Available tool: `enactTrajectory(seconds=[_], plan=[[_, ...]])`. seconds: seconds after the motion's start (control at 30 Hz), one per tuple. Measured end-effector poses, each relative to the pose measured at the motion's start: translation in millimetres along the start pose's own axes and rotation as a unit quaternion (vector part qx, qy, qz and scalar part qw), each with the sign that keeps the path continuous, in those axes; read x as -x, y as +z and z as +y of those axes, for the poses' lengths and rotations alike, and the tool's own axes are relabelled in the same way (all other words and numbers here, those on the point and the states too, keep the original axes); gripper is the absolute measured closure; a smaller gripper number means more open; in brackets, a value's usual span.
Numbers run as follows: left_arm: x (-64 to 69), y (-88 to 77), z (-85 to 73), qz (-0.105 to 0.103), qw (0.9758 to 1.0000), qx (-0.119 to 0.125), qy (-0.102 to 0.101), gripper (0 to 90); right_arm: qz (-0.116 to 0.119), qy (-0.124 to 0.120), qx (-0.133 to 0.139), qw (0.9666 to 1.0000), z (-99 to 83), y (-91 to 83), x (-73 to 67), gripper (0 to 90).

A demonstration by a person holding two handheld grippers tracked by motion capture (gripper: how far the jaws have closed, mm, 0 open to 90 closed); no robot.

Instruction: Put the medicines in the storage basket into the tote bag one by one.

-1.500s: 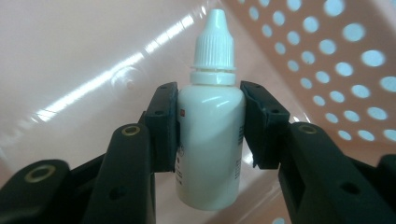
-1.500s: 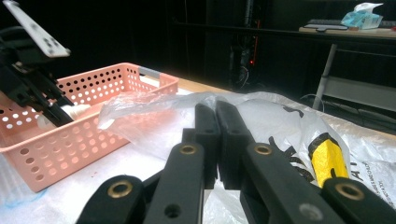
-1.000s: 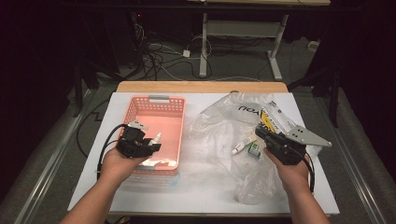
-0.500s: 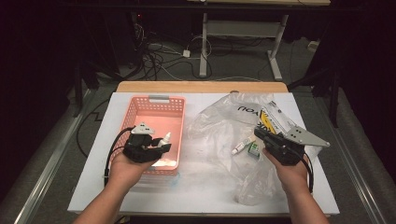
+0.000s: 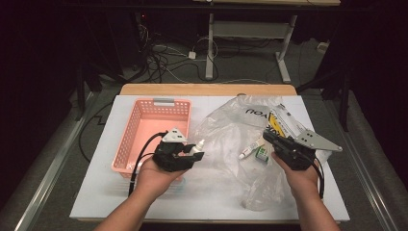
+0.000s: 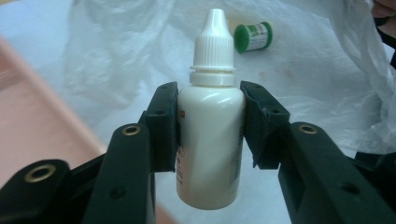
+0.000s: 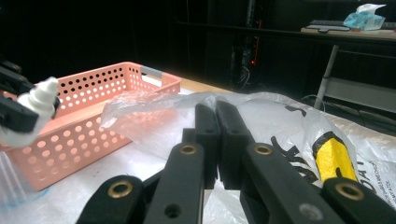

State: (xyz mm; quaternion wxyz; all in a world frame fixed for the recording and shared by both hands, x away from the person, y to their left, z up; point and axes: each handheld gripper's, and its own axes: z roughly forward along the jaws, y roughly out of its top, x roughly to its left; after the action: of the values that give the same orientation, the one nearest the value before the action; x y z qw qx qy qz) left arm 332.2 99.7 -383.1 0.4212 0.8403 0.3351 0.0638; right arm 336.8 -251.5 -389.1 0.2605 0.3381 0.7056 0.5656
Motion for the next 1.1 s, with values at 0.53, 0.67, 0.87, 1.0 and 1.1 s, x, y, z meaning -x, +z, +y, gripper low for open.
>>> enactTrajectory(seconds=[0.53, 0.67, 0.87, 1.0, 1.1], plan=[[28.9, 80.5, 25.8, -0.01, 0.9991, 0.0, 0.042, 57.8, 0.001, -0.002, 0.009, 1.0, 2.4, -2.2, 1.7, 89.3], [25.7, 100.1, 30.4, 0.002, 0.9988, 0.001, 0.049, 57.8, 0.001, -0.001, 0.009, 1.0, 2.5, -2.2, 1.9, 89.3], [19.4, 130.0, 36.5, 0.01, 0.9989, 0.002, 0.045, 57.7, 0.002, 0.002, 0.008, 1.0, 1.8, -1.6, 2.3, 89.3], [16.1, 147.6, 41.6, 0.026, 0.9982, 0.006, 0.053, 57.7, 0.003, 0.0, 0.008, 1.0, 1.7, -1.7, 2.7, 89.3], [14.4, 159.5, 44.5, 0.032, 0.9983, 0.005, 0.049, 57.7, 0.003, 0.001, 0.008, 1.0, 1.7, -1.7, 2.7, 89.3]])
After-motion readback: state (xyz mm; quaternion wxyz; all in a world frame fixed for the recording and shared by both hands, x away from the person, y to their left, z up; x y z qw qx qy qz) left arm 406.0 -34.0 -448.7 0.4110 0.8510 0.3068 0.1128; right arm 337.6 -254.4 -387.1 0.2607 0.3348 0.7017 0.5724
